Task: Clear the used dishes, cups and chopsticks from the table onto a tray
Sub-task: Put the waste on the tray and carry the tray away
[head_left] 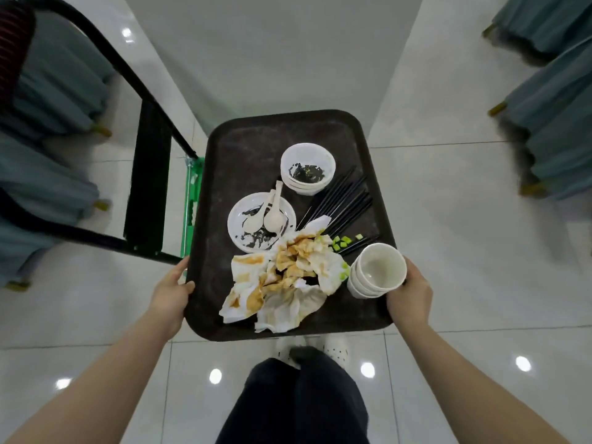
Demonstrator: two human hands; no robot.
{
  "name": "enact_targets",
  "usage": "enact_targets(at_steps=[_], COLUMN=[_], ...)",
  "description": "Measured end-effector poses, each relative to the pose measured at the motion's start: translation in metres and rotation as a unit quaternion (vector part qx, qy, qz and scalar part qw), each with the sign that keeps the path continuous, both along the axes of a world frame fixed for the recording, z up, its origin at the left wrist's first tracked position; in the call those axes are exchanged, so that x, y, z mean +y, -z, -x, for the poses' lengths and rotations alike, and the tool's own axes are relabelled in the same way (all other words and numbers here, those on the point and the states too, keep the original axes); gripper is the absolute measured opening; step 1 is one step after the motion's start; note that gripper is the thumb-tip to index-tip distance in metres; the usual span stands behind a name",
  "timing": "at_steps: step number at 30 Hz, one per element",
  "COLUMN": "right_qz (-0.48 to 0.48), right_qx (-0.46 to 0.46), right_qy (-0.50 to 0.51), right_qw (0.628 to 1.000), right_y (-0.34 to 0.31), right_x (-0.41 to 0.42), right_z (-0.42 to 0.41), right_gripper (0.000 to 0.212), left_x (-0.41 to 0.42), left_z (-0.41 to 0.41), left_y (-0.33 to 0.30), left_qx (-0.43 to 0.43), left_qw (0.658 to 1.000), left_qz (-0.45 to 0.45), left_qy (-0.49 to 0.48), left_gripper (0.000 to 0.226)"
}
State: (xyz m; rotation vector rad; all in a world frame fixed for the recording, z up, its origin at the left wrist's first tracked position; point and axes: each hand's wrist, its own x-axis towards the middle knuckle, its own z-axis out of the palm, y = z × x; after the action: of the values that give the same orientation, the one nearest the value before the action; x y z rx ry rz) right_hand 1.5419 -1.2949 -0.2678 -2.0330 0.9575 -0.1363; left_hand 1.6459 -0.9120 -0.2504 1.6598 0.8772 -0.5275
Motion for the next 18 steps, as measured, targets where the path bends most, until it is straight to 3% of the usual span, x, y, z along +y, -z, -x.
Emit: enact_targets(at_steps=[9,18], right_qz=[0.009,0.005], right_qx=[0.021,0.048], right_qy=[0.002,0.018], right_qw=[1.0,0.999], right_y=[0.169,0.274], right_x=[-0.014,-0.015], right_z=[-0.071,-0.096], right_gripper=[0.036,0.035], left_x=[-0.025,-0.031], left_z=[-0.068,-0.093], left_y=[0.169,0.272], left_qx=[-0.023,-0.02], left_qw=[0.999,0.996], left_qz=[-0.027,-0.089], left_qy=[-0.031,0.02], left_gripper=[0.06,0.061])
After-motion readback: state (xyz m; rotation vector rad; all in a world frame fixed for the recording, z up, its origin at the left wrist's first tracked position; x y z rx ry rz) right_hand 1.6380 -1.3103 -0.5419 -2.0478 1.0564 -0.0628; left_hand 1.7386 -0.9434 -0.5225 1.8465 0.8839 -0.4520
